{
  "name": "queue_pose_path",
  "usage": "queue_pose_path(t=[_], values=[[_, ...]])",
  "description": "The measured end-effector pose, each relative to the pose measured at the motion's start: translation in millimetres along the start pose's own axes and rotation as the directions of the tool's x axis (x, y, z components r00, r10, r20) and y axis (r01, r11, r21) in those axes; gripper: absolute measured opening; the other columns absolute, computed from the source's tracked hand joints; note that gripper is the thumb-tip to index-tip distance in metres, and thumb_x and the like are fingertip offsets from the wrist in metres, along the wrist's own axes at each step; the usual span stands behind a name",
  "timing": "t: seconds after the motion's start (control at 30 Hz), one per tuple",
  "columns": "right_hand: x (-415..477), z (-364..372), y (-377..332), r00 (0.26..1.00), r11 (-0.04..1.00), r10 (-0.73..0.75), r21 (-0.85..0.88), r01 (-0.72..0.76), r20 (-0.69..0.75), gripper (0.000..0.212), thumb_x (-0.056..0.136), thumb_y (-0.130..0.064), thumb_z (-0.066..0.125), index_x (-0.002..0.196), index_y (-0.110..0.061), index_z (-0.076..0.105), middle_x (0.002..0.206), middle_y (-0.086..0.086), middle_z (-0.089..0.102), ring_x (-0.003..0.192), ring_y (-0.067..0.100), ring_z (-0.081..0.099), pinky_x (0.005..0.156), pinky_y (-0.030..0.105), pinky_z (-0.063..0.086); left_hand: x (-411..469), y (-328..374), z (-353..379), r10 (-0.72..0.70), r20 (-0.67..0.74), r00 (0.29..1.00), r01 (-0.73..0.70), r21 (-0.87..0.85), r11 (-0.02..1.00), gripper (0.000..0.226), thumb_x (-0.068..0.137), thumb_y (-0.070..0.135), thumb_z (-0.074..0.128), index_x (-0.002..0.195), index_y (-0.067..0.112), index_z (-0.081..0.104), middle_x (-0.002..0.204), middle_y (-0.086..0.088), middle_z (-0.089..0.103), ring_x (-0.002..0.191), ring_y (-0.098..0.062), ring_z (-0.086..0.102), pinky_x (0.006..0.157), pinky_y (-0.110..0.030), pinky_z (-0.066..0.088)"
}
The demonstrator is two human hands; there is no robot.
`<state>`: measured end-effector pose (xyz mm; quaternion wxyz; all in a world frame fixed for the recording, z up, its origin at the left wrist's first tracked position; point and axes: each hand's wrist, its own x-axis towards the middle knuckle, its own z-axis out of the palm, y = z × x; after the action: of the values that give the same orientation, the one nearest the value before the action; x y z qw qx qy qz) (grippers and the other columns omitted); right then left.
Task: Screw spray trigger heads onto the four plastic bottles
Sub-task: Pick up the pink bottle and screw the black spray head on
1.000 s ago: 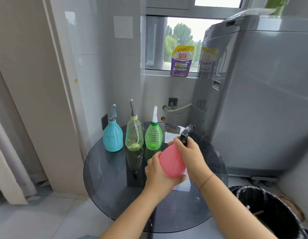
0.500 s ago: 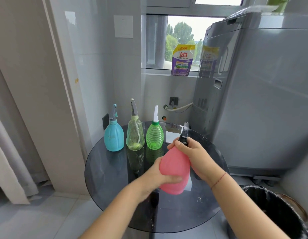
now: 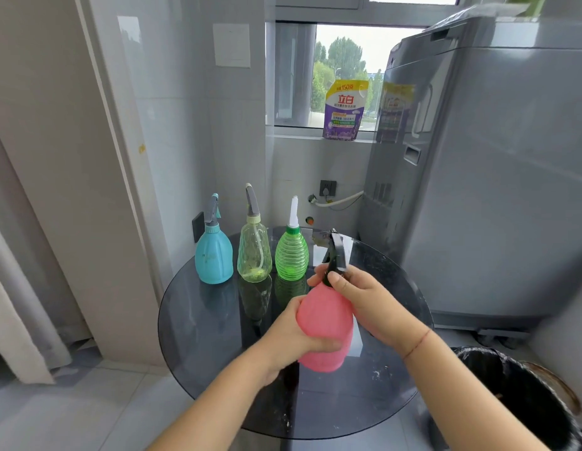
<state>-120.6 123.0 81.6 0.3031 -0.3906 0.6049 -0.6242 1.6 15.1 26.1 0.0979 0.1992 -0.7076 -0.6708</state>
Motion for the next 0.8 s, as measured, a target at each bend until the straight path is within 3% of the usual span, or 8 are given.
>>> queue_pose_path(t=[0.1, 0.2, 0.3, 0.4, 0.47, 0.57, 0.67, 0.8], values=[[-3.6, -0.8, -2.7, 0.998, 0.990, -0.011, -0.139, 0.019, 0.058, 0.026, 0.097, -0.029, 0.049, 0.109, -0.013, 0.065, 0.109, 0.001, 0.074, 0.107, 0.016, 0.066, 0.097, 0.035, 0.051, -3.5, 0.4, 1.0, 0.005, 0.027, 1.000, -0.003, -0.049, 0.999, 0.088, 0.052, 0.024, 0.091, 0.128, 0.029, 0.047, 0.120, 0.003, 0.065, 0.109, -0.013, 0.062, 0.087, -0.031, 0.054], [-5.2, 5.5, -3.3, 0.999, 0.970, -0.043, -0.238, 0.037, -0.021, 0.028, 0.100, -0.026, 0.045, 0.110, -0.009, 0.064, 0.107, -0.004, 0.073, 0.107, 0.017, 0.065, 0.098, 0.038, 0.050, -3.0, -0.6, 13.1, 0.045, -0.105, 0.993, -0.047, -0.019, 0.999, 0.086, 0.049, 0.028, 0.090, 0.123, 0.035, 0.046, 0.115, 0.010, 0.063, 0.103, -0.005, 0.061, 0.075, -0.022, 0.049], [-6.8, 11.3, -3.4, 0.990, 0.943, -0.121, -0.319, 0.091, -0.076, 0.028, 0.099, -0.026, 0.047, 0.109, -0.003, 0.061, 0.108, 0.000, 0.072, 0.110, 0.022, 0.063, 0.100, 0.044, 0.048, 0.7, -0.9, 24.4, 0.078, -0.235, 0.969, -0.069, 0.046, 0.997, 0.084, 0.050, 0.030, 0.089, 0.120, 0.039, 0.044, 0.112, 0.014, 0.061, 0.100, 0.000, 0.058, 0.072, -0.020, 0.047], [-6.8, 16.2, -1.2, 0.982, 0.932, -0.148, -0.348, 0.099, -0.117, 0.030, 0.097, -0.028, 0.049, 0.107, -0.002, 0.060, 0.103, -0.010, 0.072, 0.107, 0.017, 0.062, 0.098, 0.042, 0.048, 6.2, -2.0, 29.7, 0.076, -0.290, 0.954, -0.052, 0.090, 0.995, 0.085, 0.050, 0.036, 0.089, 0.119, 0.044, 0.040, 0.109, 0.018, 0.059, 0.099, 0.004, 0.055, 0.071, -0.019, 0.047], [-3.8, 14.0, 4.4, 0.977, 0.951, -0.134, -0.298, 0.080, -0.165, 0.030, 0.097, -0.027, 0.049, 0.108, -0.001, 0.060, 0.100, -0.008, 0.072, 0.101, 0.014, 0.062, 0.097, 0.041, 0.048, 11.2, -2.6, 31.7, 0.079, -0.305, 0.949, -0.043, 0.124, 0.991, 0.086, 0.047, 0.040, 0.088, 0.117, 0.045, 0.037, 0.111, 0.017, 0.058, 0.101, 0.000, 0.056, 0.074, -0.021, 0.049], [-0.9, 2.9, 18.2, 0.980, 0.971, -0.050, -0.241, 0.003, -0.191, 0.036, 0.096, -0.035, 0.051, 0.117, -0.006, 0.056, 0.107, 0.016, 0.065, 0.099, 0.016, 0.059, 0.092, 0.041, 0.049, 20.9, -0.7, 32.8, 0.099, -0.336, 0.936, -0.048, 0.156, 0.987, 0.094, 0.044, 0.044, 0.089, 0.123, 0.040, 0.037, 0.119, 0.013, 0.051, 0.105, -0.007, 0.056, 0.080, -0.028, 0.054], [-0.8, -10.0, 39.1, 0.988, 0.994, 0.100, -0.034, -0.105, -0.115, 0.055, 0.084, -0.050, 0.059, 0.135, -0.032, 0.046, 0.126, -0.007, 0.062, 0.118, 0.013, 0.059, 0.103, 0.039, 0.049, 37.4, 4.4, 32.7, 0.124, -0.314, 0.941, -0.078, 0.156, 0.985, 0.102, 0.051, 0.042, 0.091, 0.135, 0.034, 0.034, 0.124, 0.009, 0.036, 0.110, -0.008, 0.052, 0.080, -0.024, 0.053], [18.1, -30.1, 53.5, 0.986, 0.990, 0.123, 0.086, -0.113, -0.116, 0.074, 0.075, -0.049, 0.068, 0.141, -0.033, 0.040, 0.133, -0.004, 0.060, 0.123, 0.016, 0.058, 0.106, 0.043, 0.047, 70.6, 10.9, 35.6, 0.116, -0.301, 0.946, -0.003, 0.350, 0.937, 0.107, 0.062, 0.043, 0.086, 0.147, 0.032, 0.022, 0.135, -0.001, 0.027, 0.131, -0.023, 0.032, 0.104, -0.038, 0.041]])
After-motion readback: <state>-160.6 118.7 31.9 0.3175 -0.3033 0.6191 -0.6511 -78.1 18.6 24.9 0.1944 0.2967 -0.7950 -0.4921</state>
